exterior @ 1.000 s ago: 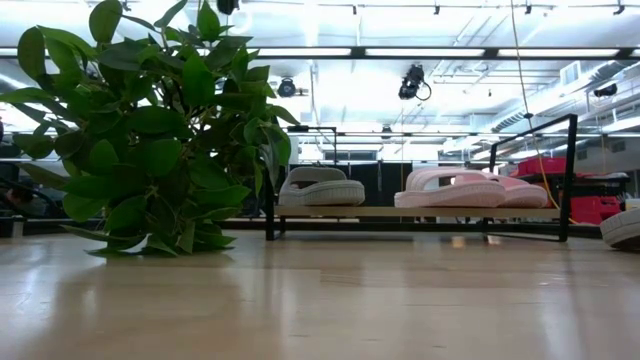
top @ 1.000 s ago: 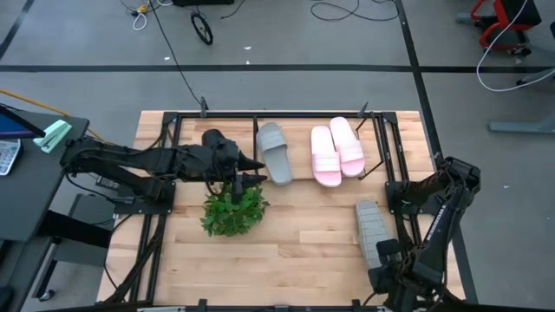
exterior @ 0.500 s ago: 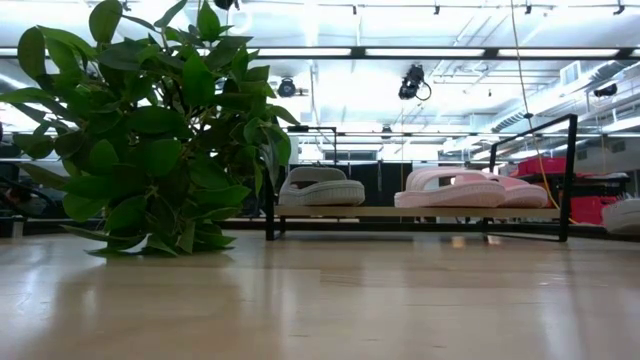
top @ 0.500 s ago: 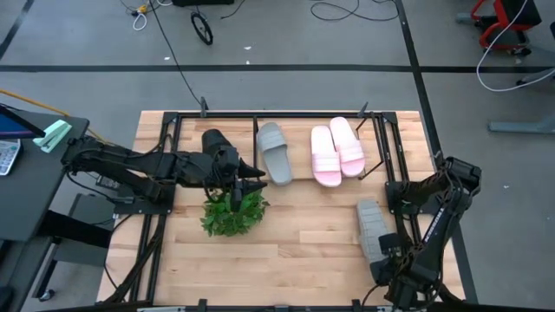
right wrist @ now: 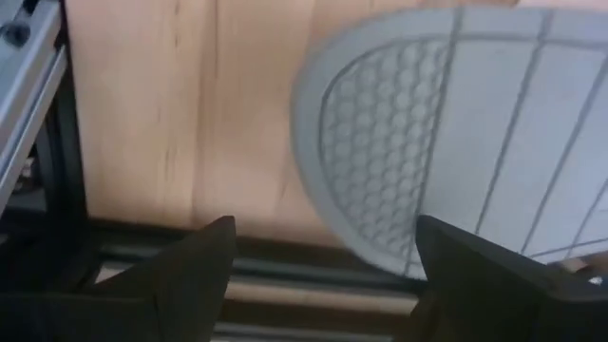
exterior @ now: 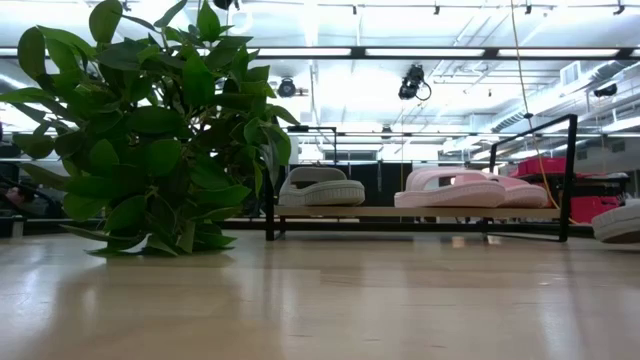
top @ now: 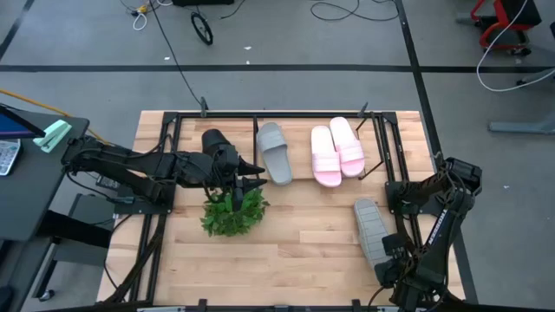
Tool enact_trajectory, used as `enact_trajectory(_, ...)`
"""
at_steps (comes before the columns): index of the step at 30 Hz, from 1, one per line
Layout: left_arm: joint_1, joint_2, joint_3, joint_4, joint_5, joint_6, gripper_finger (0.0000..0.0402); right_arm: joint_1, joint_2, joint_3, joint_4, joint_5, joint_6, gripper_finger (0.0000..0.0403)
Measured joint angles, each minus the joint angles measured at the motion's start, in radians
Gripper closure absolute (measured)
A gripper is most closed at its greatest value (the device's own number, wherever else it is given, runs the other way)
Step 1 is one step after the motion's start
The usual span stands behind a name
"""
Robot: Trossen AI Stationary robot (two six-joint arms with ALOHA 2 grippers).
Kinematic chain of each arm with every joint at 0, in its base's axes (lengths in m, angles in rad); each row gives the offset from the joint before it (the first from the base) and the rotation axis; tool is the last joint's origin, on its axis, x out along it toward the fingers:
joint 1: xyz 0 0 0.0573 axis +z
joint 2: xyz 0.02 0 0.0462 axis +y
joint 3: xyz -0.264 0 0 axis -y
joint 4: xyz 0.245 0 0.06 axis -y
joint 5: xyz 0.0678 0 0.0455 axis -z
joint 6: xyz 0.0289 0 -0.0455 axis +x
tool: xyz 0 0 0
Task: Pick and place slides into the shelf
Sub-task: Put the gray slide on the shelf
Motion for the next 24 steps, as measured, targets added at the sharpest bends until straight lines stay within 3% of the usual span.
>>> enact_trajectory(8,0.0,0.0,0.0,0.0,-0.026,0.016,0.0228,0.029,0.0,0.036,-0.104,0.027,0.133,0.0078)
enact_trajectory(24,-0.001,0.0,0.0,0.0,-0.077,0.056,0.023,0.04,0.0,0.024,-0.084,0.088,0.023,0.0089)
